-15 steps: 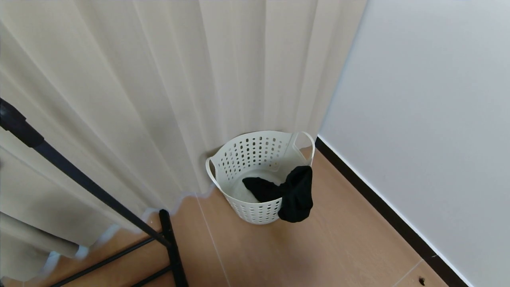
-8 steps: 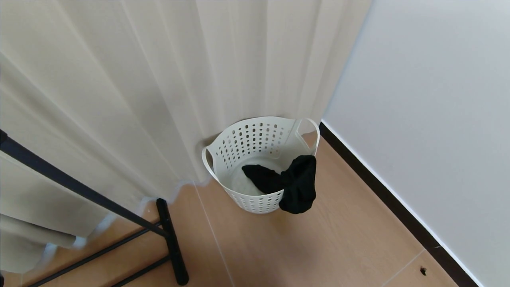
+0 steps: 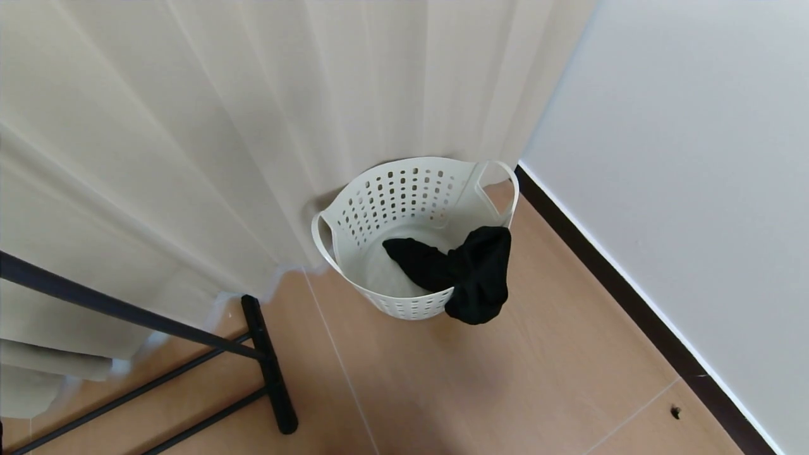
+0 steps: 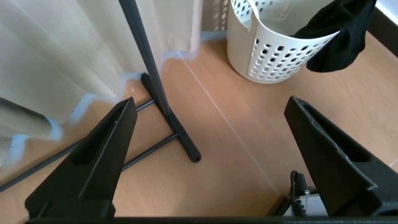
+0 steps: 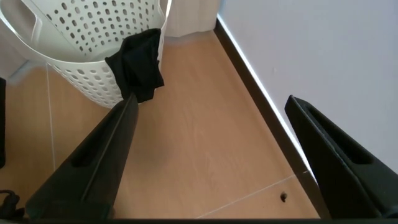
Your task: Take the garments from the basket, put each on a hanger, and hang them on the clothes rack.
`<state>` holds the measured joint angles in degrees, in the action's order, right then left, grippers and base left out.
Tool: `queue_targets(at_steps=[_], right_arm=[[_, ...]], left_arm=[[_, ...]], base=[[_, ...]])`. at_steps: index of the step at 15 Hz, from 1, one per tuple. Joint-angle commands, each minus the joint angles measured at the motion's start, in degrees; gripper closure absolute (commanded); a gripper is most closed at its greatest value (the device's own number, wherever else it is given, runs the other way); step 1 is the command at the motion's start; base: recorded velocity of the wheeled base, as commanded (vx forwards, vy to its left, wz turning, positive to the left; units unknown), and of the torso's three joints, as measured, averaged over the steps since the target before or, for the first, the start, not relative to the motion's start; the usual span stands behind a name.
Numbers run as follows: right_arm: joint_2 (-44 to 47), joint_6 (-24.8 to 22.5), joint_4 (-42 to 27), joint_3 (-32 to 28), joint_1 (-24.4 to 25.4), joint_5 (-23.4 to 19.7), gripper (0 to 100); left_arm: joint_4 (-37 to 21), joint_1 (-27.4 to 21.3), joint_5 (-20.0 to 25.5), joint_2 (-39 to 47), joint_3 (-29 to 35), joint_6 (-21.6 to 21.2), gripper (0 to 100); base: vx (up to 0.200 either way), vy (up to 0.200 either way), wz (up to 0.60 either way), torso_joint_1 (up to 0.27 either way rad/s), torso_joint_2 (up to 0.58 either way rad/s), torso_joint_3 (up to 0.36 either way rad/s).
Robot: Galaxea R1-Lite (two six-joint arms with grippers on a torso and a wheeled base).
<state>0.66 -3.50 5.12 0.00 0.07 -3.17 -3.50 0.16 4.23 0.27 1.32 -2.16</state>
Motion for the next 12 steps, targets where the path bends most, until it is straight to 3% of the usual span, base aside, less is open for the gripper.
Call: queue_targets(at_steps=[1,8,12], right_arm=[[0.0,-0.2,0.0,0.0,0.0,-0.1,0],[0.3,-0.5,-0.6,0.0,0.0,-0.3,0],[8.3,-0.5,-0.6,0.0,2.0,-0.2,0]], left_arm=[[0.0,0.0,0.0,0.1,0.0,0.0,0],[0.0,0.0,0.1,0.0,0.0,0.0,0],[0.0,0.0,0.0,0.0,0.0,0.0,0]], base=[[0.000,0.000,0.00,-0.002,0.00,-0.207],[0.000,0.000,0.00,0.001,0.00,-0.177],[0.000,0.000,0.00,0.000,0.00,0.000]])
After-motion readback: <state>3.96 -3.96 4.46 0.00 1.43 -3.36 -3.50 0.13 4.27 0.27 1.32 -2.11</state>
